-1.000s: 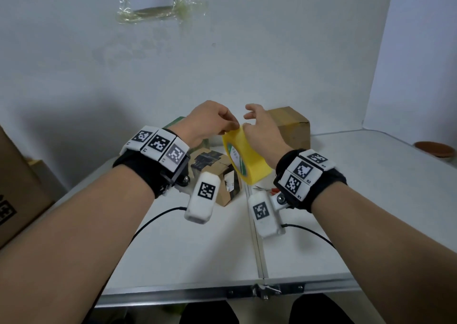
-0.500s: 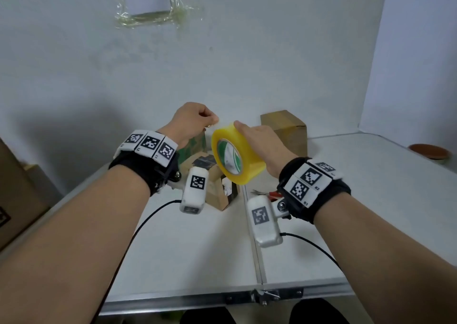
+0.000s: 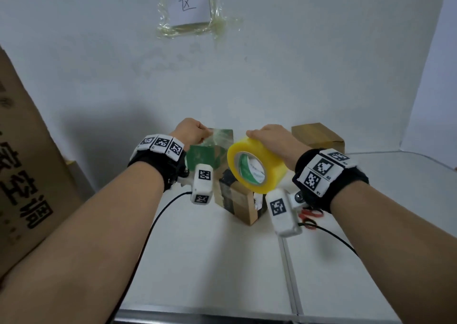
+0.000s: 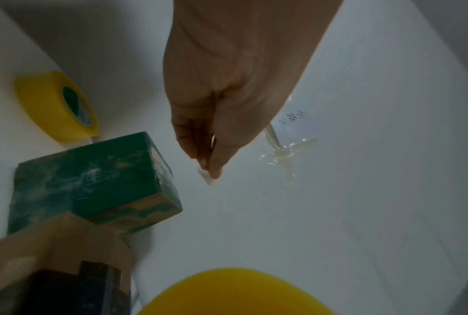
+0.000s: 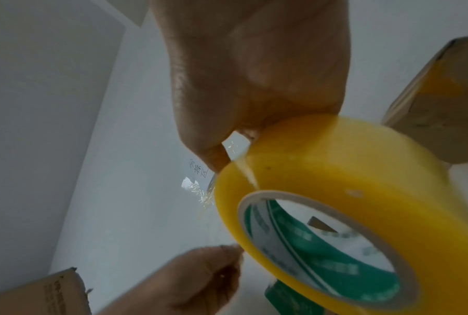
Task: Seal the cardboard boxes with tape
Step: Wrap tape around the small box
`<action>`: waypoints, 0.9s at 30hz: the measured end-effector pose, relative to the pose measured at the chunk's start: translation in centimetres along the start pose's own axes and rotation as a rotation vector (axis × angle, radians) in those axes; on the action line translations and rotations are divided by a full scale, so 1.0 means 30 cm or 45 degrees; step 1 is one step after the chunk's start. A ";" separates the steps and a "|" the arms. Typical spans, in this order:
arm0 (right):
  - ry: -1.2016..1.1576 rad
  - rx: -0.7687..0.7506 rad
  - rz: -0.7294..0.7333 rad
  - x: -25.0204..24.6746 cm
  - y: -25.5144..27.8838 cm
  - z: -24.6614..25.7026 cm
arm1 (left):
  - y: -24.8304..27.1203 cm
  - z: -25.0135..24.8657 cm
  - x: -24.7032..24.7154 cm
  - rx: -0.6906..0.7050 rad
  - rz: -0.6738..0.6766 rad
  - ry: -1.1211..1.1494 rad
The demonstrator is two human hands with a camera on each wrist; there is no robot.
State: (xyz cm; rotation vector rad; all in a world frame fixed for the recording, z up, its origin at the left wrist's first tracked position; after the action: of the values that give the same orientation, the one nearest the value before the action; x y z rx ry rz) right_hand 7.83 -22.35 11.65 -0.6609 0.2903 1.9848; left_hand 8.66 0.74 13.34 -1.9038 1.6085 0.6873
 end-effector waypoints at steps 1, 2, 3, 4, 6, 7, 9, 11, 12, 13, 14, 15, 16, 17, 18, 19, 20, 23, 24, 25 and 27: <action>-0.036 -0.002 0.012 0.004 -0.009 0.006 | -0.013 0.029 0.008 -0.051 0.019 -0.049; -0.050 -0.007 0.020 0.007 -0.021 0.008 | -0.026 0.055 0.018 -0.089 0.027 -0.088; -0.041 -0.020 0.021 0.009 -0.033 0.011 | -0.038 0.076 0.028 -0.114 0.023 -0.105; -0.019 -0.030 0.021 0.011 -0.041 0.013 | -0.052 0.096 0.038 -0.132 0.014 -0.111; 0.026 -0.038 0.015 0.019 -0.055 0.008 | -0.078 0.137 0.067 -0.169 0.016 -0.103; 0.046 -0.044 0.008 0.022 -0.061 0.006 | -0.087 0.155 0.082 -0.178 0.028 -0.090; 0.069 -0.065 -0.021 0.022 -0.073 0.010 | -0.099 0.179 0.106 -0.177 0.057 -0.053; 0.086 -0.097 -0.058 0.011 -0.082 0.030 | -0.104 0.190 0.138 -0.180 0.122 -0.024; 0.100 -0.106 -0.073 0.004 -0.088 0.039 | -0.108 0.194 0.158 -0.185 0.172 -0.028; 0.118 -0.102 -0.079 -0.002 -0.094 0.047 | -0.110 0.194 0.177 -0.193 0.211 -0.036; 0.137 -0.090 -0.076 -0.006 -0.101 0.052 | -0.112 0.196 0.189 -0.203 0.227 -0.035; 0.154 -0.071 -0.068 -0.007 -0.107 0.052 | -0.115 0.199 0.194 -0.218 0.219 -0.021; 0.170 -0.050 -0.059 -0.008 -0.114 0.050 | -0.118 0.201 0.195 -0.230 0.200 0.010; 0.181 -0.024 -0.050 -0.009 -0.120 0.044 | -0.120 0.204 0.196 -0.248 0.184 0.036; 0.188 -0.007 -0.048 -0.011 -0.127 0.038 | -0.126 0.207 0.200 -0.259 0.174 0.048; 0.187 0.003 -0.047 -0.015 -0.131 0.034 | -0.131 0.206 0.205 -0.261 0.170 0.049; 0.177 0.004 -0.050 -0.021 -0.135 0.031 | -0.140 0.207 0.211 -0.254 0.168 0.044; 0.138 -0.018 -0.071 -0.042 -0.145 0.035 | -0.162 0.210 0.220 -0.230 0.142 0.046; 0.135 -0.023 -0.075 -0.046 -0.150 0.038 | -0.169 0.209 0.222 -0.213 0.136 0.062; 0.140 -0.015 -0.071 -0.046 -0.155 0.038 | -0.174 0.207 0.223 -0.197 0.130 0.077; 0.166 0.028 -0.041 -0.036 -0.166 0.025 | -0.183 0.203 0.225 -0.174 0.123 0.071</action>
State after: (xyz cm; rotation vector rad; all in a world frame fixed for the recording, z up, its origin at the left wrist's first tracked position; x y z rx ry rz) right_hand 12.33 -20.38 13.25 -0.7778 0.3776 1.9084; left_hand 14.92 0.94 4.76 -1.9671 1.7376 0.8101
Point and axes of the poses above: each hand's wrist, its own y-axis away from the middle knuckle, its own x-axis out of the palm, z = x × y, the point moved 9 cm from there along -y, towards the middle knuckle, and after that the axes turned 15 degrees about z, right-handed, at the moved point
